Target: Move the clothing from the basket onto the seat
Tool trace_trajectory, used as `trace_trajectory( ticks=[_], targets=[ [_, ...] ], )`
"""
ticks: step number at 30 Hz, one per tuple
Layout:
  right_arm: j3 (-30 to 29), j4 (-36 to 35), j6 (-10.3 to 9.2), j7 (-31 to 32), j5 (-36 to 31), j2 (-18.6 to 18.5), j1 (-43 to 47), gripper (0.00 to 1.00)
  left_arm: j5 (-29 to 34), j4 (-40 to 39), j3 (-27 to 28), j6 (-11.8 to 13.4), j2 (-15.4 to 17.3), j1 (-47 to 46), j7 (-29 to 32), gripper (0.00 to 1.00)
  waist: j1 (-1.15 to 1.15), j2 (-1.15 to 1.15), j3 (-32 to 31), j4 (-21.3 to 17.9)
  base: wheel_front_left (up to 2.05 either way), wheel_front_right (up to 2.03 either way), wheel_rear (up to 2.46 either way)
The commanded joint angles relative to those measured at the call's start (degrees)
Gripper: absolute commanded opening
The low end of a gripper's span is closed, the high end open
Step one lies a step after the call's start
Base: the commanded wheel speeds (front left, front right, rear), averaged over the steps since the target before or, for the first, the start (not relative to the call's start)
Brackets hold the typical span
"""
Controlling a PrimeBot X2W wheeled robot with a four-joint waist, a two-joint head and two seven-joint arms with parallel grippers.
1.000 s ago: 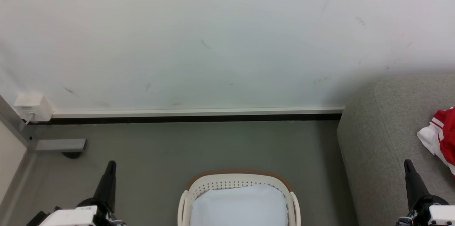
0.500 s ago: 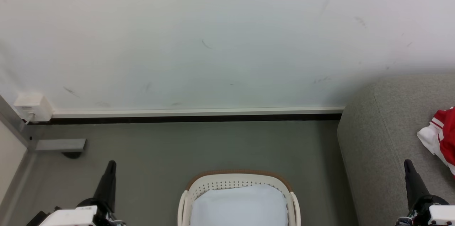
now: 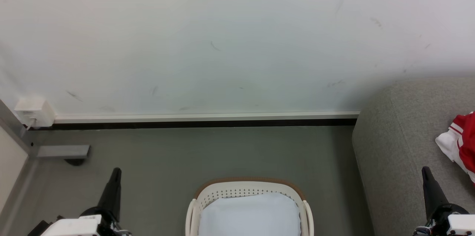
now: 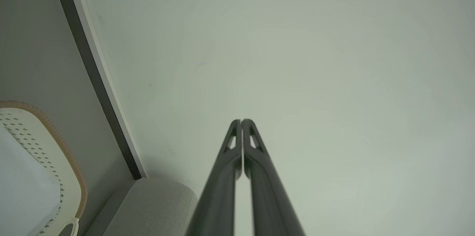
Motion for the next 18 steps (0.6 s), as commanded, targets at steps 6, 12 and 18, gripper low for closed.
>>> trace_trajectory(
  ticks=[6,12,18],
  targets=[
    [-0.26,-0.29,-0.1,0.24,-0.01,0.01,-0.73,0.0,-0.79,-0.19,0.08,-0.23,0.42,-0.47,0.22,0.0,0.0,0.0,0.0,0.0,0.0,0.0,0.0],
    [-0.26,-0.29,-0.1,0.23,-0.01,0.01,-0.73,0.0,-0.79,-0.19,0.08,-0.23,0.42,-0.47,0.22,0.0,0.0,0.0,0.0,0.0,0.0,0.0,0.0],
    [-0.26,-0.29,-0.1,0.24,-0.01,0.02,-0.73,0.0,-0.8,-0.19,0.08,-0.23,0.42,-0.47,0.22,0.0,0.0,0.0,0.0,0.0,0.0,0.0,0.0]
  ],
)
